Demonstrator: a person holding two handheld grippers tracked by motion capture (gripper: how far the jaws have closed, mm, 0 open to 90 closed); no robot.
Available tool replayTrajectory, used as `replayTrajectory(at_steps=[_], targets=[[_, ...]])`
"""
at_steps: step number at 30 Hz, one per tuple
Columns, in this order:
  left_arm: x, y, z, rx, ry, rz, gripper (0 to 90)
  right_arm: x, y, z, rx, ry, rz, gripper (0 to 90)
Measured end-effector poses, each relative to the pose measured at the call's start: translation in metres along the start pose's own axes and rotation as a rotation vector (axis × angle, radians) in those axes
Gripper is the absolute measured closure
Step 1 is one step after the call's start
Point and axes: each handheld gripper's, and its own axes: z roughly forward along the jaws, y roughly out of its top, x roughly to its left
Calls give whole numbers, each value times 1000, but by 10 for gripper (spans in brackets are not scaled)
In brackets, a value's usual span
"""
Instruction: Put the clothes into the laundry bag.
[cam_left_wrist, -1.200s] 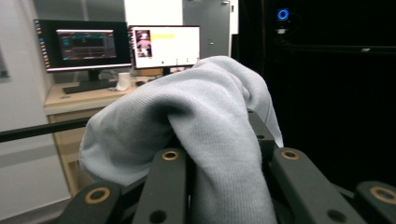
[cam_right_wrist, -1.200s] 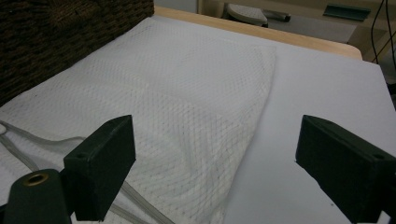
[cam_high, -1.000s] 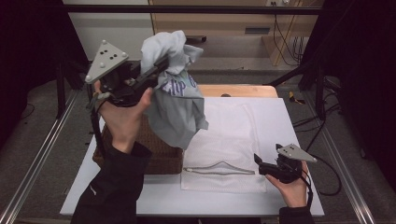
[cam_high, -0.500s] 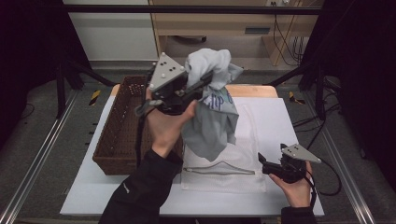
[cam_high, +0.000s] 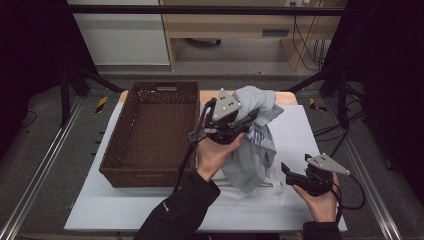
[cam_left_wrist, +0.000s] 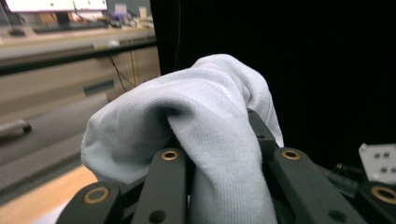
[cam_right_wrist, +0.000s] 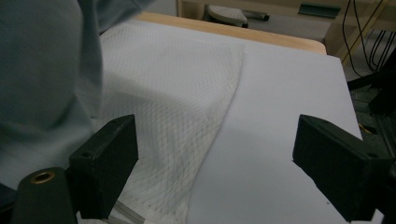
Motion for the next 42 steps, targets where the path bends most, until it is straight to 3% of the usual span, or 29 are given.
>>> replayTrajectory(at_steps=[3, 5, 10, 14, 16, 20, 21, 22, 24, 26, 28, 29, 30, 31, 32, 36, 39, 42], targets=[[-5, -22, 21, 64, -22, 4, 735, 1, -1, 1, 21, -19, -29, 158], [-6, -28, 26, 82, -26, 6, 734, 1, -1, 1, 19, -19, -33, 157], [-7, -62, 49, 165, -58, -21, 727, -2, -1, -1, 14, -22, -20, 156], [-8, -93, 66, 239, -77, -18, 697, -5, -1, -3, 1, -26, -2, 156], [-8, -99, 69, 257, -82, -16, 682, -6, -2, -3, 2, -28, -1, 157], [-6, -114, 78, 317, -82, -12, 567, -5, -2, -2, 9, -26, 2, 156], [-6, -116, 79, 324, -78, -9, 467, -4, -2, -2, 9, -24, 2, 156], [-5, -118, 79, 338, -89, -10, 467, -4, -2, -2, 9, -24, 2, 156], [-5, -117, 75, 347, -95, 4, 340, -5, -2, -2, 7, -23, 4, 156], [-3, -113, 67, 346, -116, -8, 296, -5, -2, -3, 3, -25, 0, 156], [-2, -107, 53, 310, -99, 9, 276, -5, 0, -4, -1, -21, 3, 156], [0, -101, 37, 278, -102, 2, 242, -4, 1, -7, -10, -13, 9, 154], [0, -101, 37, 278, -102, 2, 244, -4, 1, -7, -10, -13, 9, 154], [1, -96, 19, 252, -91, 11, 245, -2, 3, -9, -17, 2, 9, 150], [1, -96, 19, 252, -91, 11, 253, 0, 4, -9, -19, 14, 14, 147], [-1, -97, -11, 252, -75, 42, 297, 7, 8, -8, -25, 56, 9, 129], [-5, -112, -32, 254, -56, 67, 411, 16, 10, -6, -17, 95, -2, 107], [-7, -130, -47, 249, -64, 30, 520, 26, 13, -1, -15, 131, -14, 96]])
